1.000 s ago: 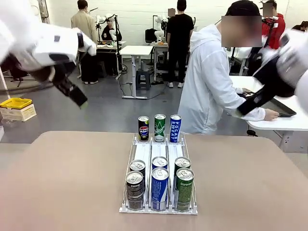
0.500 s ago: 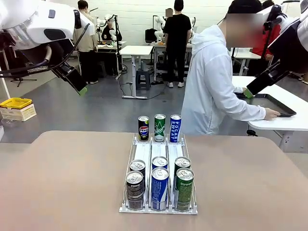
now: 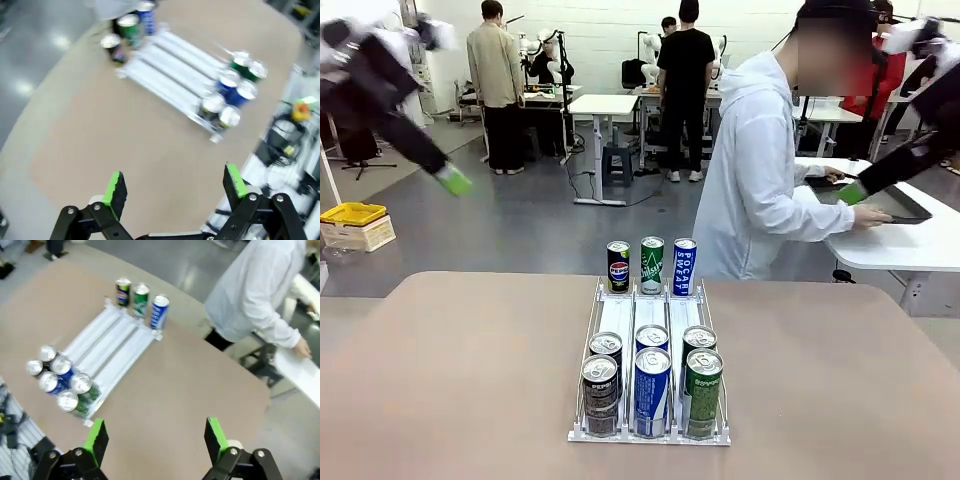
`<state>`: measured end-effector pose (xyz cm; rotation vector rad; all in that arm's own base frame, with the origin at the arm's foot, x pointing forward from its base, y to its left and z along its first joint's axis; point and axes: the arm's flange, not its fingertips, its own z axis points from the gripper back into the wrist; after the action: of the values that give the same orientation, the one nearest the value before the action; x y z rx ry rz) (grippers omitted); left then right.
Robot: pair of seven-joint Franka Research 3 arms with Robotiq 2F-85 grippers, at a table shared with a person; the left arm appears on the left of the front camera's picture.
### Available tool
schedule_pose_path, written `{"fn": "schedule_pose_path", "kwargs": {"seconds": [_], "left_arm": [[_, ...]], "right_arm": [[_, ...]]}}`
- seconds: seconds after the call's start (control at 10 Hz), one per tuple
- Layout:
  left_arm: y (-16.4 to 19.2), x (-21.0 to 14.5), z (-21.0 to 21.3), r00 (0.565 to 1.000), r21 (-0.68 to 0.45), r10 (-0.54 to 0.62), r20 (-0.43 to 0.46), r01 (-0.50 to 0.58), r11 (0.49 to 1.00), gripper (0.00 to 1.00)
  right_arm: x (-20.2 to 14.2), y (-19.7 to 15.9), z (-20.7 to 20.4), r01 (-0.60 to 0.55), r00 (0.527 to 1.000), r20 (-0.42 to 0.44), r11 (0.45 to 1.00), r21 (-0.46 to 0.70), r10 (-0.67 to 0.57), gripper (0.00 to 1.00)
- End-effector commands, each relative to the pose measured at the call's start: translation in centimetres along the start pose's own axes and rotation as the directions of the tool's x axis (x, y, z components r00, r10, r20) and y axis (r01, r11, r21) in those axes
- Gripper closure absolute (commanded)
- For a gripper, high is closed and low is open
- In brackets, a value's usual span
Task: Retrieve and hand over the desired beverage to the person.
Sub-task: Pick up a can of the same type that the person held from the Automatic Can Dispenser.
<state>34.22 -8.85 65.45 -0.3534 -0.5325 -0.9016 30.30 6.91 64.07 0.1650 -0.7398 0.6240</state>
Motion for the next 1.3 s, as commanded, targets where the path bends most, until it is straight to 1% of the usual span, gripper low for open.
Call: {"fn": "schedule_pose_path", "kwargs": {"seconds": [0.0, 0.1, 0.3, 0.4, 0.5, 0.6, 0.7, 0.8, 0.9, 1.2], "left_arm": [[4.0, -2.6, 5.1, 0.999, -0.123, 0.028, -0.020, -0.030, 0.992, 0.00], [5.5, -4.3, 6.6, 0.998, -0.136, 0.055, 0.037, -0.049, 0.989, 0.00], [6.5, -7.6, 9.2, 0.975, -0.084, 0.145, 0.166, -0.132, 0.988, 0.00], [7.0, -8.8, 10.1, 0.959, -0.045, 0.179, 0.219, -0.173, 0.984, 0.00], [7.3, -9.3, 10.2, 0.951, -0.041, 0.193, 0.242, -0.188, 0.981, 0.00], [7.6, -9.5, 10.5, 0.940, -0.014, 0.222, 0.258, -0.226, 0.974, 0.00], [7.7, -9.6, 10.6, 0.931, -0.020, 0.244, 0.270, -0.248, 0.969, 0.00], [8.3, -9.9, 12.0, 0.949, -0.042, 0.224, 0.223, -0.220, 0.975, 0.00], [8.3, -9.9, 12.0, 0.949, -0.042, 0.224, 0.223, -0.220, 0.975, 0.00], [8.3, -9.9, 12.0, 0.949, -0.042, 0.224, 0.223, -0.220, 0.975, 0.00]], "right_arm": [[-3.2, -5.1, 2.1, 0.094, 0.995, 0.017, 0.968, 0.233, -0.100, 0.00], [-4.5, -7.5, 3.1, 0.153, 0.984, 0.054, 0.960, 0.233, -0.170, 0.00], [-6.8, -11.2, 4.5, 0.264, 0.944, 0.127, 0.929, 0.261, -0.304, 0.00], [-7.9, -12.5, 5.1, 0.295, 0.927, 0.155, 0.921, 0.256, -0.340, 0.00], [-8.7, -13.3, 5.6, 0.304, 0.916, 0.185, 0.918, 0.254, -0.355, 0.00], [-9.1, -13.8, 6.0, 0.309, 0.905, 0.217, 0.917, 0.253, -0.365, 0.00], [-9.3, -14.1, 6.0, 0.313, 0.899, 0.232, 0.916, 0.251, -0.371, 0.00], [-9.0, -14.1, 5.2, 0.299, 0.911, 0.215, 0.923, 0.244, -0.352, 0.00], [-9.4, -14.2, 7.0, 0.338, 0.901, 0.194, 0.908, 0.248, -0.389, 0.00], [-9.4, -14.2, 7.0, 0.338, 0.901, 0.194, 0.908, 0.248, -0.389, 0.00]]}}
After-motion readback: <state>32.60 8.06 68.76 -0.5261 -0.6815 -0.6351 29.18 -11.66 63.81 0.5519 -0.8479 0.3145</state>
